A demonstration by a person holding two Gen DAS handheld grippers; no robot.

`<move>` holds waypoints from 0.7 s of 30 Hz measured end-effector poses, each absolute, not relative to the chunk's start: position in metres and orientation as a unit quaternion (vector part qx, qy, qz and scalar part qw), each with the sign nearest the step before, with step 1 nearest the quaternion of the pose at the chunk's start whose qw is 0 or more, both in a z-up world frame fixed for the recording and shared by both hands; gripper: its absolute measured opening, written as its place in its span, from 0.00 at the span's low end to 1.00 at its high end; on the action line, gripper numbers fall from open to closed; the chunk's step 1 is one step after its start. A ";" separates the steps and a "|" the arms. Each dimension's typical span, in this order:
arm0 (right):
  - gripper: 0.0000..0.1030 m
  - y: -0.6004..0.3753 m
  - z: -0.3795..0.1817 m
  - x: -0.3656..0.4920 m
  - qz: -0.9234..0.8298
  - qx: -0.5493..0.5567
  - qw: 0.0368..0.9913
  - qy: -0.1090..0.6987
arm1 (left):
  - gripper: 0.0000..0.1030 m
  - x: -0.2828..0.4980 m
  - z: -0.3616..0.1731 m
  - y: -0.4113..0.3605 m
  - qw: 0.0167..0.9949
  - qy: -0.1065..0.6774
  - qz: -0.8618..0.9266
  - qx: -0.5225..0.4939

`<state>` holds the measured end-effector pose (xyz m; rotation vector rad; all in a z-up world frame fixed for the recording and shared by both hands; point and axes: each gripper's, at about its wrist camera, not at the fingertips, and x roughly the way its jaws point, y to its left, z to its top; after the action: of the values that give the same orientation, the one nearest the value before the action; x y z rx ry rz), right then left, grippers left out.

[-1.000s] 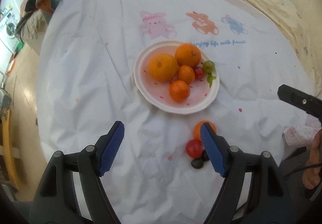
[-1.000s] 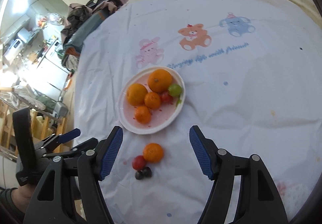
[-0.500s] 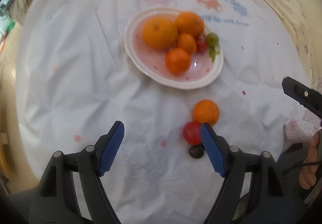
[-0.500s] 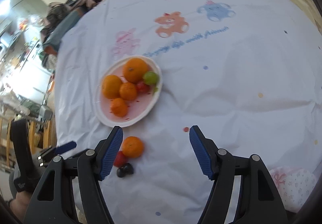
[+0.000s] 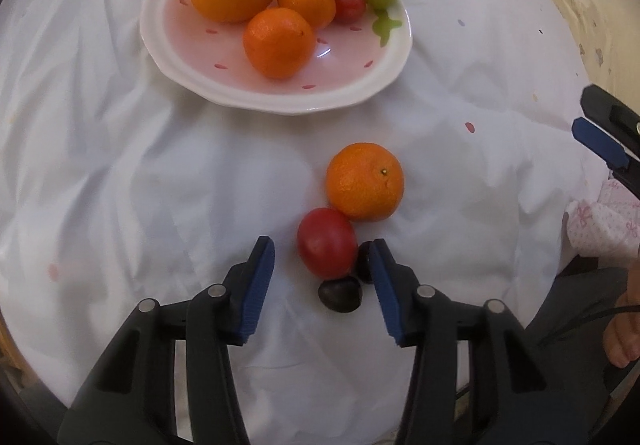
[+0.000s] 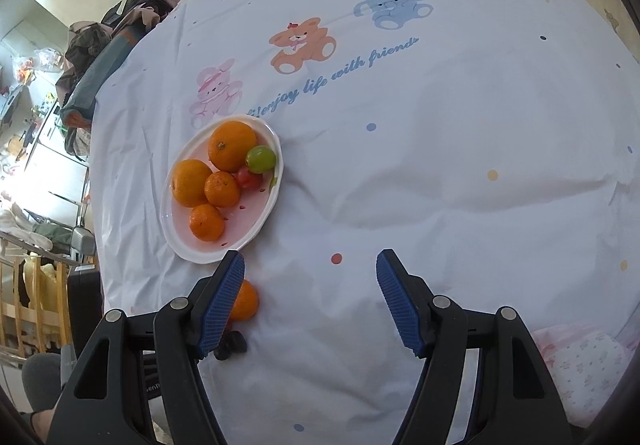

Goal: Organize fruits
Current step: 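Grasp the red tomato with the left tool while the right tool grasps a mandarin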

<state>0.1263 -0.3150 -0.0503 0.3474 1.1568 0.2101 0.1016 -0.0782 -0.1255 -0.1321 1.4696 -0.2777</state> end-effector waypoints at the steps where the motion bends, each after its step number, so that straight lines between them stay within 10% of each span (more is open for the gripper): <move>1: 0.69 -0.316 -0.051 0.126 0.097 0.163 0.818 0.543 | 0.38 0.103 -0.128 -0.076 0.728 0.670 -0.124 -0.073; 4: 0.69 -0.317 -0.052 0.126 0.097 0.166 0.816 0.545 | 0.26 0.108 -0.132 -0.064 0.715 0.679 -0.123 -0.112; 21: 0.69 -0.271 -0.079 0.131 0.154 0.136 0.771 0.603 | 0.25 0.089 -0.078 -0.006 0.775 0.627 -0.040 -0.073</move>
<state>0.1311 -0.2706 -0.0789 0.2959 1.3084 0.3330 0.0892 -0.0064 -0.0777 -0.1574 1.3575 -0.0859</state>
